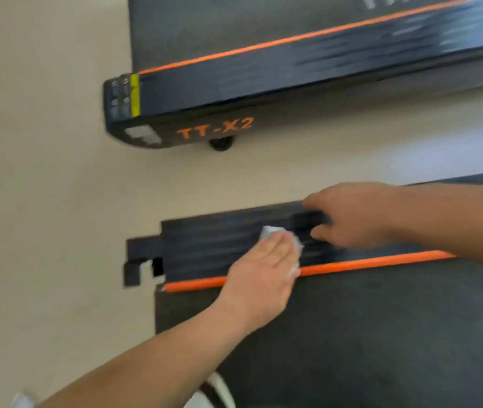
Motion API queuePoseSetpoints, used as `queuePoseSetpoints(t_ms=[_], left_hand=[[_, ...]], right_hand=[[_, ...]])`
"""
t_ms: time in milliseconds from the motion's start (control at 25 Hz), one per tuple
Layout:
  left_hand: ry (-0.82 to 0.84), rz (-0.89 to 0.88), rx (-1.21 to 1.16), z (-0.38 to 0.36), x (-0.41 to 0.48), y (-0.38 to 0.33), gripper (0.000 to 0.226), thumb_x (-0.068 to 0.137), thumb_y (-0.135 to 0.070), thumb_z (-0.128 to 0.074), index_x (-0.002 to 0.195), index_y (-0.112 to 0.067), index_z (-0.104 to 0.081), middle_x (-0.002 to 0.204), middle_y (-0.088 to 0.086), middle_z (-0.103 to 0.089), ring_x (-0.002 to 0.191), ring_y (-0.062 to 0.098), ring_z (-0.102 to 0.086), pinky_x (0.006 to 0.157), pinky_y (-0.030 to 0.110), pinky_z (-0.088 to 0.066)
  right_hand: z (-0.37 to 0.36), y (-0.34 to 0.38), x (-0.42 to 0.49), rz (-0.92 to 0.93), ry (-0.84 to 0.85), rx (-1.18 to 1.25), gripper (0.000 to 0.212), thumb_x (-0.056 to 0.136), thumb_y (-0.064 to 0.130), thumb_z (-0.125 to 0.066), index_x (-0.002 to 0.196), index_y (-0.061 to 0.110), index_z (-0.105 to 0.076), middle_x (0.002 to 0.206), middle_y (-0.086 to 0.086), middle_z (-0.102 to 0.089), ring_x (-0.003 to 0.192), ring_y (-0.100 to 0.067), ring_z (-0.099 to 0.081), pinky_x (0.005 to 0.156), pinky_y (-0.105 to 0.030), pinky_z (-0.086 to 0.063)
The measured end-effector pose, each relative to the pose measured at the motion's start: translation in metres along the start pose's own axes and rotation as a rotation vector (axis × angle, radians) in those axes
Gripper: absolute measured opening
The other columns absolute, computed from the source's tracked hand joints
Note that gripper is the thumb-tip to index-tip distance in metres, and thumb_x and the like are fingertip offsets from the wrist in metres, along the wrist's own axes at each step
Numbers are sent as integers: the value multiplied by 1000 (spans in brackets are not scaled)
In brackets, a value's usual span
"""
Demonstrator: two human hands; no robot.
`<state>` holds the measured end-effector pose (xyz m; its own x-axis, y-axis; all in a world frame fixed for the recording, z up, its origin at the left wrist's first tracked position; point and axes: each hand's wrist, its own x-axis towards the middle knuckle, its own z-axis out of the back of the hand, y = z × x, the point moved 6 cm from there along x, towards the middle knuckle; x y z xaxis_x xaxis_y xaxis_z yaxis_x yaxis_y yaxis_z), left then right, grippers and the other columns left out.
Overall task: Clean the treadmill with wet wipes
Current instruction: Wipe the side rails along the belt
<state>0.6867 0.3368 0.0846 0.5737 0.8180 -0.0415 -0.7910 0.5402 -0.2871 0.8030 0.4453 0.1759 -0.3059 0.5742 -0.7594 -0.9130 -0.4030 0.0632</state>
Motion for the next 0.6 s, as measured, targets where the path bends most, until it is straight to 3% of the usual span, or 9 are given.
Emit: queuePoseSetpoints(t_ms=[80, 120, 200, 240, 320, 360, 440, 520, 600], left_hand=[[123, -58, -104, 1, -17, -11, 46, 104, -31, -37, 134, -8, -64, 141, 8, -61, 137, 22, -51, 121, 32, -26], [177, 5, -190, 7, -24, -11, 43, 106, -31, -36, 130, -12, -66, 135, 6, -64, 131, 21, -55, 115, 34, -36], [193, 284, -348, 31, -29, 2, 35, 108, -30, -36, 114, -17, -68, 110, 2, -70, 104, 23, -64, 91, 42, -51], [152, 430, -394, 45, -29, 9, 32, 108, -28, -37, 103, -17, -67, 94, 1, -69, 91, 24, -63, 81, 41, -51], [62, 730, -490, 76, -38, 25, 38, 109, -29, -35, 82, -18, -59, 75, -2, -59, 75, 21, -57, 72, 37, -44], [59, 868, -535, 87, -49, 31, 42, 109, -32, -34, 77, -19, -57, 74, -3, -57, 75, 19, -55, 71, 35, -41], [104, 1040, -596, 112, -70, 34, 48, 109, -40, -33, 86, -17, -68, 88, -3, -69, 87, 15, -64, 80, 31, -47], [81, 1134, -705, 145, -93, 33, 47, 107, -41, -38, 95, -19, -77, 99, -6, -77, 96, 10, -71, 90, 28, -56], [58, 1225, -717, 181, -105, 38, 43, 107, -39, -43, 96, -20, -79, 100, -6, -78, 97, 10, -73, 90, 26, -57]], right_hand=[[-14, 23, 18, 110, 23, -61, 49, 97, 49, -56, 139, 25, -46, 141, -3, -54, 127, -28, -55, 99, -40, -50], [-26, 37, 24, 177, 27, -101, 52, 96, 49, -56, 140, 24, -43, 141, -3, -51, 128, -28, -54, 98, -43, -51], [-46, 56, 36, 245, 4, -167, 65, 95, 51, -57, 148, 22, -33, 148, -9, -40, 134, -32, -47, 99, -48, -51], [-52, 61, 40, 251, -1, -199, 69, 95, 51, -57, 150, 21, -30, 149, -12, -38, 135, -34, -45, 96, -48, -52], [-49, 72, 42, 290, -72, -306, 61, 96, 54, -57, 144, 19, -40, 132, -9, -54, 120, -31, -57, 73, -39, -50], [-44, 79, 41, 315, -103, -358, 56, 95, 56, -59, 136, 18, -50, 116, -3, -60, 108, -27, -63, 63, -34, -45], [-35, 86, 40, 327, -92, -349, 56, 89, 63, -64, 120, 16, -61, 91, 3, -57, 91, -24, -65, 56, -30, -42], [-30, 91, 42, 350, -69, -353, 57, 82, 67, -71, 107, 16, -65, 85, 3, -55, 85, -25, -64, 63, -32, -52], [-23, 93, 46, 379, -84, -372, 48, 79, 59, -78, 101, 18, -66, 82, 2, -56, 81, -25, -64, 69, -34, -57]])
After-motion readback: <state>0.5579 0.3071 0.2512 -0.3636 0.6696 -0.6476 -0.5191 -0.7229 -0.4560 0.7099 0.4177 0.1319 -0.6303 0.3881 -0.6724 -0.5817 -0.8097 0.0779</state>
